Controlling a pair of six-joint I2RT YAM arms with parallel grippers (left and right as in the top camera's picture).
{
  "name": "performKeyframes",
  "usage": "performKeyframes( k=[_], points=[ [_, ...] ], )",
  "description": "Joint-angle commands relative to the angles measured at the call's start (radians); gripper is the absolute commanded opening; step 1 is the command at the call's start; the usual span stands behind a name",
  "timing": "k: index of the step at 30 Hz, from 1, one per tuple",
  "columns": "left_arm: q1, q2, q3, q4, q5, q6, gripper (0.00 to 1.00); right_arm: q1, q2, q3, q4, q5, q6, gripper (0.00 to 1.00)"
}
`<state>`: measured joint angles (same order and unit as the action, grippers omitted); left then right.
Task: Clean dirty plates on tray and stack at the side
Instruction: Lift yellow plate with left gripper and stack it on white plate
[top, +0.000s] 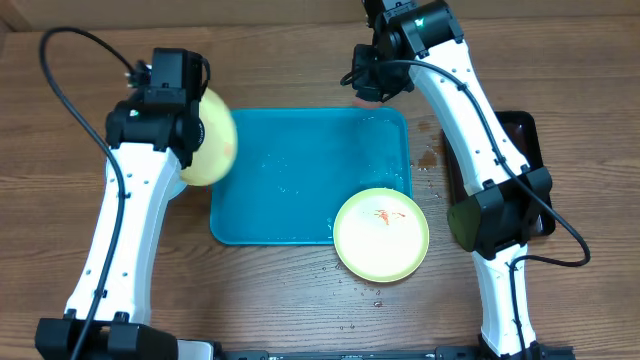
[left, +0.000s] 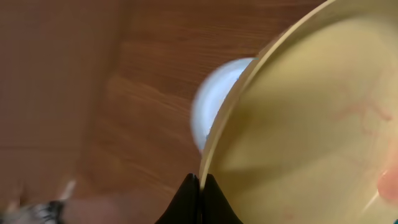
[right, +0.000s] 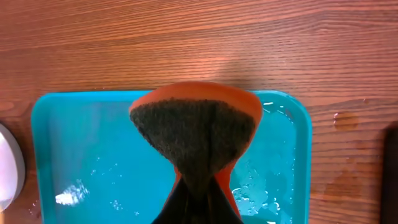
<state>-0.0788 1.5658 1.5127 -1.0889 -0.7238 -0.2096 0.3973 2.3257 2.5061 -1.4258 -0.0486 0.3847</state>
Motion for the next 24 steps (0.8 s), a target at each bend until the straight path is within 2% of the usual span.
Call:
performKeyframes(
  k=[1, 4, 7, 11, 15, 21, 24],
  points=[
    [0.002, 0.018, -0.002, -0.015, -0.352, -0.093, 0.04, 0.005, -0.027, 0.021, -0.002, -0.013, -0.019, 0.04],
    [0.015, 0.038, -0.025, -0.033, -0.479, -0.202, 0.04, 0.005, -0.027, 0.021, -0.007, -0.013, -0.023, 0.04],
    [0.046, 0.064, -0.051, -0.022, -0.510, -0.267, 0.04, 0.005, -0.027, 0.021, -0.015, -0.013, -0.027, 0.04],
    [0.084, 0.116, -0.083, 0.001, -0.523, -0.293, 0.04, 0.005, -0.027, 0.021, -0.024, -0.013, -0.045, 0.04],
    [0.085, 0.158, -0.087, 0.005, -0.596, -0.315, 0.04, 0.005, -0.027, 0.021, -0.023, -0.013, -0.045, 0.04],
    [0.058, 0.154, -0.079, 0.043, -0.470, -0.309, 0.04, 0.005, -0.027, 0.021, -0.020, -0.013, -0.045, 0.04],
    [0.028, 0.154, -0.079, 0.051, -0.474, -0.310, 0.04, 0.005, -0.027, 0.021, -0.021, -0.013, -0.045, 0.04]
  ],
)
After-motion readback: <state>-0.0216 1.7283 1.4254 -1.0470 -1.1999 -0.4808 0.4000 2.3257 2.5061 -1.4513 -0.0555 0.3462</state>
